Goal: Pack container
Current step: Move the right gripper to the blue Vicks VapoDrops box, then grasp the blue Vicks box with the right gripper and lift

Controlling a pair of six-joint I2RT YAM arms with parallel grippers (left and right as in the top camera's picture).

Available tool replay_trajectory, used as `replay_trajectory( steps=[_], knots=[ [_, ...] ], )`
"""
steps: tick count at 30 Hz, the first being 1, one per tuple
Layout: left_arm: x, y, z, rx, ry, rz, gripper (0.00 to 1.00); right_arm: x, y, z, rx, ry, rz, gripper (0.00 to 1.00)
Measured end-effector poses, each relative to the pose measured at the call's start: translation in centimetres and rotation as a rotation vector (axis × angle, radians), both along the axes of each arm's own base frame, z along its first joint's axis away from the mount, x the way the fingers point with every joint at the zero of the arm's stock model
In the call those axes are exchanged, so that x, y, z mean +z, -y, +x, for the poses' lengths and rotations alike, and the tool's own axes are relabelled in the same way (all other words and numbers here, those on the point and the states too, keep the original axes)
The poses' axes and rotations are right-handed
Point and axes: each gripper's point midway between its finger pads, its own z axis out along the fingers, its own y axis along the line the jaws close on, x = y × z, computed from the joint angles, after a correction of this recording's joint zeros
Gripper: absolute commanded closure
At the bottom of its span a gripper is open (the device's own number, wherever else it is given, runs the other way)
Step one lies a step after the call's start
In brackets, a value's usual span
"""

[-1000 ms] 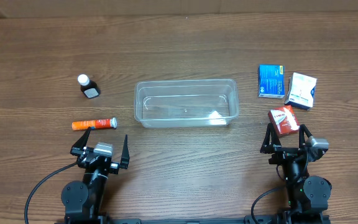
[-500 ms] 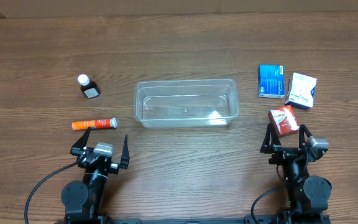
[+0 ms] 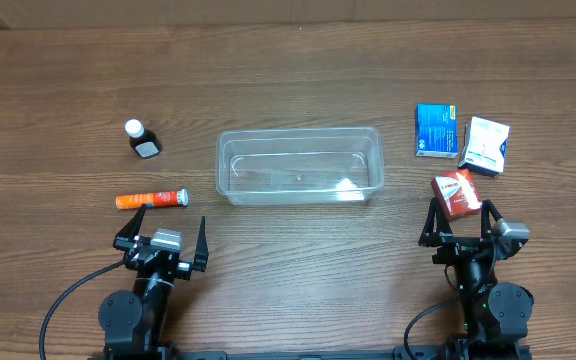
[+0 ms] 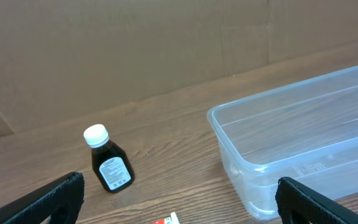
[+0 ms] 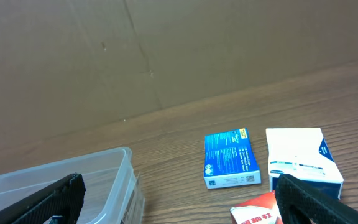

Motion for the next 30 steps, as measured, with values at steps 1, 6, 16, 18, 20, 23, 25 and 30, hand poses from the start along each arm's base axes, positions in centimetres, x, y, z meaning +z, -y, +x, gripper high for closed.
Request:
replay_trajectory(
  steps=[1, 6, 16, 18, 20, 23, 25, 30],
  knots=[
    [0.0, 0.0, 0.0, 0.000, 0.000, 0.000, 0.00, 0.0, 0.0, 0.0, -0.002, 0.001, 0.000, 0.00],
    [0.0, 0.0, 0.0, 0.000, 0.000, 0.000, 0.00, -1.5, -0.5, -0.2, 0.031, -0.087, 0.004, 0.00],
    [0.0, 0.0, 0.0, 0.000, -0.001, 0.000, 0.00, 4.2, -1.3, 9.2, 0.101, -0.860, -0.009, 0.00],
    [0.0, 0.0, 0.0, 0.000, -0.001, 0.000, 0.00, 2.2, -1.3, 11.9, 0.110, -0.978, -0.011, 0.00],
    [0.0, 0.0, 0.0, 0.000, 0.000, 0.000, 0.00, -0.3, -1.3, 14.8, 0.115, -1.011, -0.012, 0.00],
    [0.0, 0.0, 0.0, 0.000, -0.001, 0.000, 0.00, -3.0, -1.2, 17.6, 0.129, -1.003, -0.036, 0.00],
    [0.0, 0.0, 0.0, 0.000, -0.001, 0.000, 0.00, -2.7, -0.8, 19.3, 0.124, -0.938, -0.085, 0.00],
    [0.0, 0.0, 0.0, 0.000, -0.001, 0.000, 0.00, -5.1, 0.5, 21.1, 0.096, -0.939, -0.193, 0.00]
  ],
)
